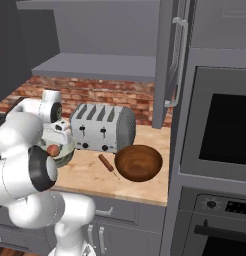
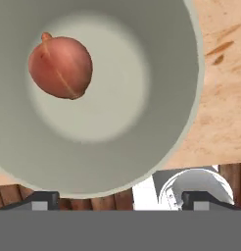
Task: Pick both bowls and place them on the counter. Then place the hot dog in one bowl and place the onion in the other bowl.
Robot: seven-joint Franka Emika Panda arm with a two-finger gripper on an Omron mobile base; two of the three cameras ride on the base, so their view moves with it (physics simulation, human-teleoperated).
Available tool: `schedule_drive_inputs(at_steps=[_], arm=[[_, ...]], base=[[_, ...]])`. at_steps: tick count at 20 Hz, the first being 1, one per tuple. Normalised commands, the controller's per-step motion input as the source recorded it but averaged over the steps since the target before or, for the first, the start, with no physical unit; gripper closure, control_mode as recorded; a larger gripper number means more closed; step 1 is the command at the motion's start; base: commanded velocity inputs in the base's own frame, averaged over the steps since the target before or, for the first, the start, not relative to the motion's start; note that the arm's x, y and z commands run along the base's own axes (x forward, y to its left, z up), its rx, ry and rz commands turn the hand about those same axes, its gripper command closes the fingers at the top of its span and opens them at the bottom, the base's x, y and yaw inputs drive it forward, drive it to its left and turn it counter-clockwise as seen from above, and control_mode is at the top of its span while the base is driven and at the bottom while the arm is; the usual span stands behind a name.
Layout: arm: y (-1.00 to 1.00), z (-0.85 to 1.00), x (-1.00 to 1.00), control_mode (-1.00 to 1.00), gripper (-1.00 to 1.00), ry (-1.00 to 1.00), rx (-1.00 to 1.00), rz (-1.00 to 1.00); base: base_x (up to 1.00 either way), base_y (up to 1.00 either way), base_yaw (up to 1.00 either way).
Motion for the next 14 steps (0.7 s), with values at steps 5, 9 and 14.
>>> schedule_drive_inputs(at_steps=[5, 9, 14], arm=[[-0.40, 0.32, -0.46, -1.00, -1.00, -0.14, 0.02, 0.01], [-0.52, 0.36, -0.46, -1.00, -1.00, -0.17, 0.01, 0.08], [-0.52, 0.28, -0.47, -1.00, -1.00, -0.18, 0.00, 0.16]], base=[[0.00, 0.00, 0.00], [0.00, 0.00, 0.00], [0.00, 0.00, 0.00]])
